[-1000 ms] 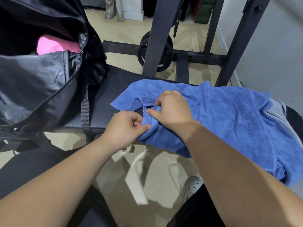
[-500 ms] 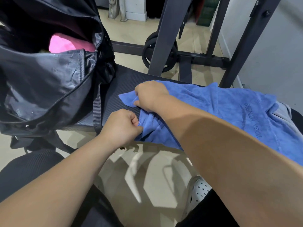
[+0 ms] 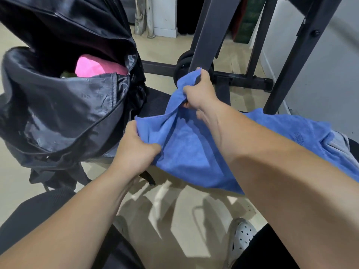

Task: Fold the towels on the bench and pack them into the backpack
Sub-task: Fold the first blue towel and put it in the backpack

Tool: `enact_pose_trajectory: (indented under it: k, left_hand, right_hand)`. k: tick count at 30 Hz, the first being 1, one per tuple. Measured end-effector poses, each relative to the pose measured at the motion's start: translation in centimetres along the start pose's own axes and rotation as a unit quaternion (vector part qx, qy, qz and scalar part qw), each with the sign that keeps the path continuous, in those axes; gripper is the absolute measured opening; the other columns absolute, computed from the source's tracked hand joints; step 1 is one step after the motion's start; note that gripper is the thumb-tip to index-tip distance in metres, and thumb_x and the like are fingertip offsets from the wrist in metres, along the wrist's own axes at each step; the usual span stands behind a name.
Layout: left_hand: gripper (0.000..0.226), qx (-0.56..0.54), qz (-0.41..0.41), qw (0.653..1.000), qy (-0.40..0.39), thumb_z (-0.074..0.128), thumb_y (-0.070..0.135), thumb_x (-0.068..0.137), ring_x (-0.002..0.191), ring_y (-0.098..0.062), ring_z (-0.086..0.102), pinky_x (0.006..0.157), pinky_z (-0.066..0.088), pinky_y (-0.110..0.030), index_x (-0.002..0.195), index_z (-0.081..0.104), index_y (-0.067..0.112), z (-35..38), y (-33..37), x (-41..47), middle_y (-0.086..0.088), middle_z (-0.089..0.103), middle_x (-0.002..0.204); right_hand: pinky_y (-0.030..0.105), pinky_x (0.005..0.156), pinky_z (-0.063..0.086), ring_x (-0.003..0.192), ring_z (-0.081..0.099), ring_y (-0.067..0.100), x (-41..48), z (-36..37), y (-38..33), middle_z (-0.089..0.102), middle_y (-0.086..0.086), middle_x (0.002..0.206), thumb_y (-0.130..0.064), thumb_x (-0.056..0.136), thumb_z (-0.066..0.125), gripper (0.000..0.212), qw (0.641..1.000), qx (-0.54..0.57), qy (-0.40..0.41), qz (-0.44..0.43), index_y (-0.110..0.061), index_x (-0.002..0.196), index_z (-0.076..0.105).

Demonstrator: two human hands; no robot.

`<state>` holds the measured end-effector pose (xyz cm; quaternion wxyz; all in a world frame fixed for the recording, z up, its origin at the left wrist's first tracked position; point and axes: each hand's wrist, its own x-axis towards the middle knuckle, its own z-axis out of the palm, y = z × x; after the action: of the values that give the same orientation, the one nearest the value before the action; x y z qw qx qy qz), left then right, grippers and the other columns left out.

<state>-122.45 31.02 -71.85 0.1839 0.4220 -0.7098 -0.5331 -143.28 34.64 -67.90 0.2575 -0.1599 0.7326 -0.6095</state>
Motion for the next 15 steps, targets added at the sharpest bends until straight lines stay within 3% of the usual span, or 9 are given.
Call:
enact_pose_trajectory:
  k: [2, 4, 6, 9, 12, 14, 15]
  left_hand:
    - [0.073, 0.048, 0.007, 0.998, -0.027, 0.068, 0.02, 0.068, 0.094, -0.016, 0.065, 0.075, 0.059, -0.042, 0.135, 0.043, 0.034, -0.3, -0.2, 0.1, 0.01, 0.063, 0.11]
    - [0.041, 0.123, 0.051, 0.991, -0.022, 0.068, 0.025, 0.076, 0.085, -0.015, 0.065, 0.074, 0.057, -0.039, 0.115, 0.058, 0.03, -0.2, -0.4, 0.3, 0.009, 0.067, 0.095]
    - [0.011, 0.174, 0.094, 0.98, -0.01, 0.068, 0.03, 0.082, 0.072, -0.018, 0.063, 0.067, 0.053, -0.038, 0.087, 0.062, 0.022, 0.2, -0.3, 0.5, 0.005, 0.064, 0.073]
    - [0.018, 0.216, 0.131, 0.968, -0.016, 0.065, 0.023, 0.086, 0.065, -0.02, 0.053, 0.056, 0.039, -0.031, 0.071, 0.06, 0.017, 0.9, -0.3, 0.8, 0.002, 0.058, 0.061]
    - [0.015, 0.189, 0.129, 0.973, 0.007, 0.063, 0.018, 0.082, 0.059, -0.016, 0.049, 0.053, 0.036, -0.029, 0.067, 0.06, 0.014, 1.3, 0.4, 0.7, 0.001, 0.056, 0.057]
    - [0.019, 0.169, 0.148, 0.974, 0.039, 0.062, 0.018, 0.079, 0.057, -0.015, 0.044, 0.052, 0.034, -0.029, 0.065, 0.055, 0.008, 1.3, 1.0, 0.2, 0.001, 0.05, 0.056]
    - [0.022, 0.155, 0.157, 0.974, 0.059, 0.061, 0.018, 0.079, 0.056, -0.015, 0.04, 0.052, 0.032, -0.029, 0.064, 0.05, 0.006, 1.2, 1.3, 0.0, 0.002, 0.046, 0.055]
  right_hand:
    - [0.03, 0.067, 0.056, 0.081, 0.059, 0.017, -0.3, -0.5, 0.5, 0.051, -0.01, 0.103, 0.005, 0.086, 0.048, 0.09, 1.0, -0.028, 0.004, 0.004, -0.037, 0.159, 0.014]
    - [0.027, 0.066, 0.053, 0.078, 0.057, 0.013, -0.3, -1.0, 1.2, 0.058, -0.007, 0.11, 0.005, 0.085, 0.048, 0.095, 0.998, -0.058, 0.019, -0.007, -0.04, 0.159, 0.01]
    - [0.024, 0.064, 0.051, 0.079, 0.059, 0.01, -0.2, -1.7, 1.9, 0.06, -0.007, 0.11, 0.005, 0.084, 0.047, 0.087, 0.996, -0.083, 0.032, -0.023, -0.04, 0.156, 0.026]
    - [0.031, 0.074, 0.055, 0.084, 0.061, 0.014, -0.4, -2.4, 2.6, 0.062, -0.003, 0.102, 0.007, 0.083, 0.044, 0.058, 0.991, -0.126, 0.03, -0.029, -0.027, 0.125, 0.064]
    - [0.037, 0.09, 0.057, 0.103, 0.064, 0.022, -0.6, -3.2, 3.1, 0.066, -0.002, 0.104, 0.006, 0.086, 0.045, 0.041, 0.986, -0.158, 0.045, -0.02, -0.016, 0.105, 0.074]
    - [0.034, 0.075, 0.052, 0.093, 0.064, 0.034, -0.7, -3.3, 3.0, 0.067, 0.009, 0.096, 0.003, 0.084, 0.049, 0.03, 0.983, -0.176, 0.041, -0.026, -0.006, 0.1, 0.074]
    - [0.034, 0.065, 0.042, 0.086, 0.056, 0.048, -0.9, -3.1, 2.7, 0.061, 0.016, 0.082, 0.001, 0.081, 0.051, 0.02, 0.983, -0.176, 0.028, -0.032, -0.001, 0.088, 0.069]
